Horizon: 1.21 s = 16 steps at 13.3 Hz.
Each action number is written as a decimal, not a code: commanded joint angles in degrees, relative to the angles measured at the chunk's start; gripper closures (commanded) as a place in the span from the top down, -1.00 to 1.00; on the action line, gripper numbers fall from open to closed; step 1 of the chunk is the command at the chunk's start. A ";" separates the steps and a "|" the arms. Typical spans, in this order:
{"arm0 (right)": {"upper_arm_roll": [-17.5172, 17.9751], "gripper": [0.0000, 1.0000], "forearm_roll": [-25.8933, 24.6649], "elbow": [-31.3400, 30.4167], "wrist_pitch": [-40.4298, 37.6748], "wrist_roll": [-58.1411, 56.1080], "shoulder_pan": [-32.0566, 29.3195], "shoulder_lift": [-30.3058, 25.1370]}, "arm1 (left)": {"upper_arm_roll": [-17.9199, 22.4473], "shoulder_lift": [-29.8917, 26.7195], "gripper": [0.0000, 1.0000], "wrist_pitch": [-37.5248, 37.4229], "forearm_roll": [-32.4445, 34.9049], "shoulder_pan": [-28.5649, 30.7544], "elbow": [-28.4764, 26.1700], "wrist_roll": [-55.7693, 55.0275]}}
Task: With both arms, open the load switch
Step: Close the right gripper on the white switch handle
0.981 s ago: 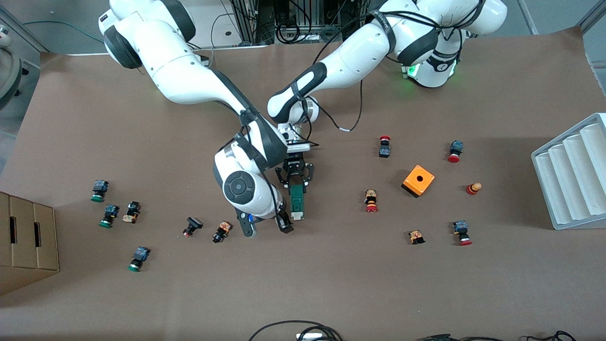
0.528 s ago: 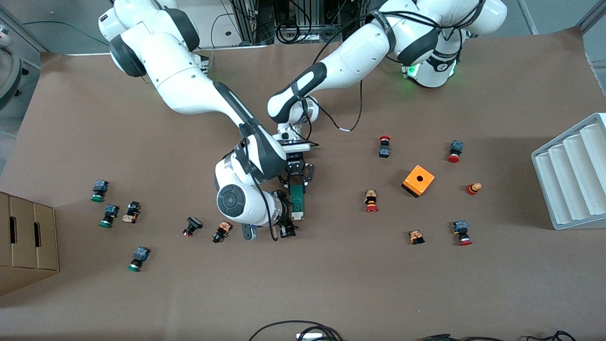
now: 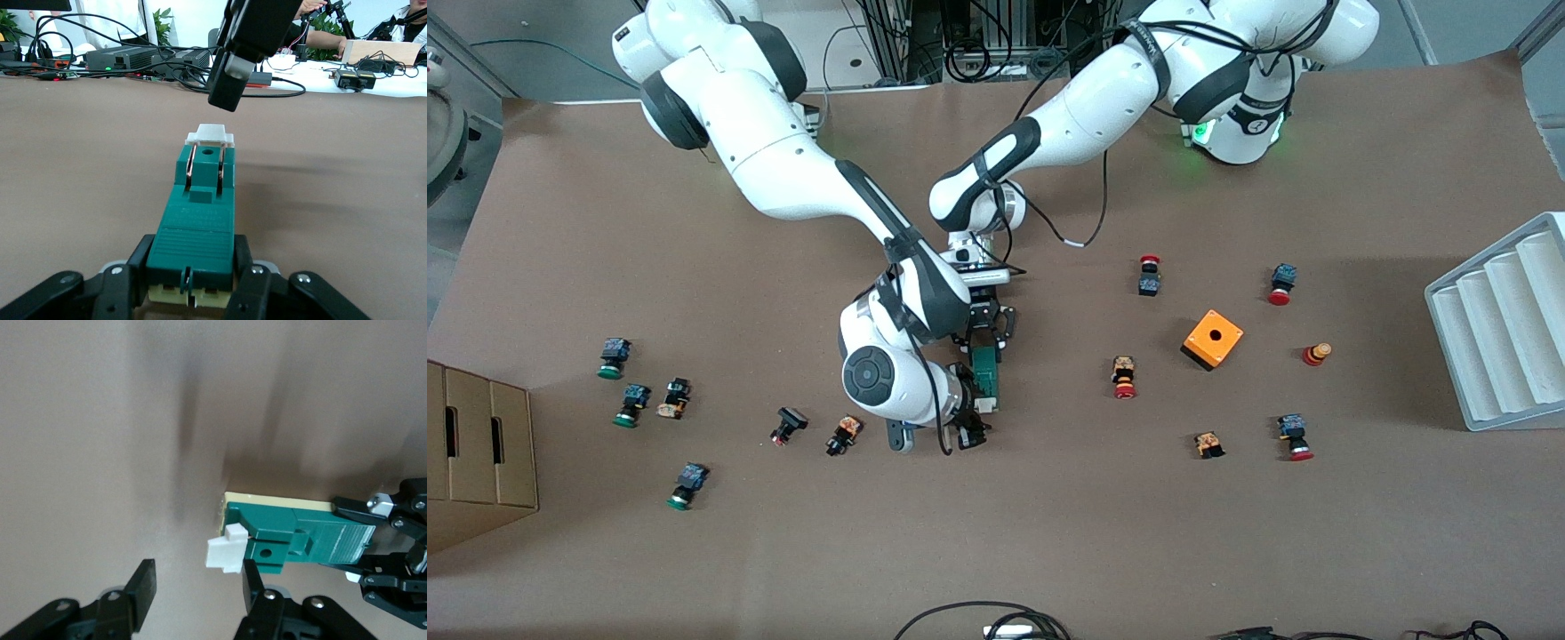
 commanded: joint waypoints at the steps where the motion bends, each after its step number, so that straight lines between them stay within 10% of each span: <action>1: -0.48 0.11 5.03 2.21 0.33 0.67 -0.31 1.96 | -0.27 0.96 0.11 -0.57 0.75 -0.31 1.36 -0.60; 16: -1.01 0.21 11.91 -0.07 -0.46 1.99 0.57 2.40 | -0.36 0.96 0.11 -0.57 0.66 -0.31 1.36 -0.69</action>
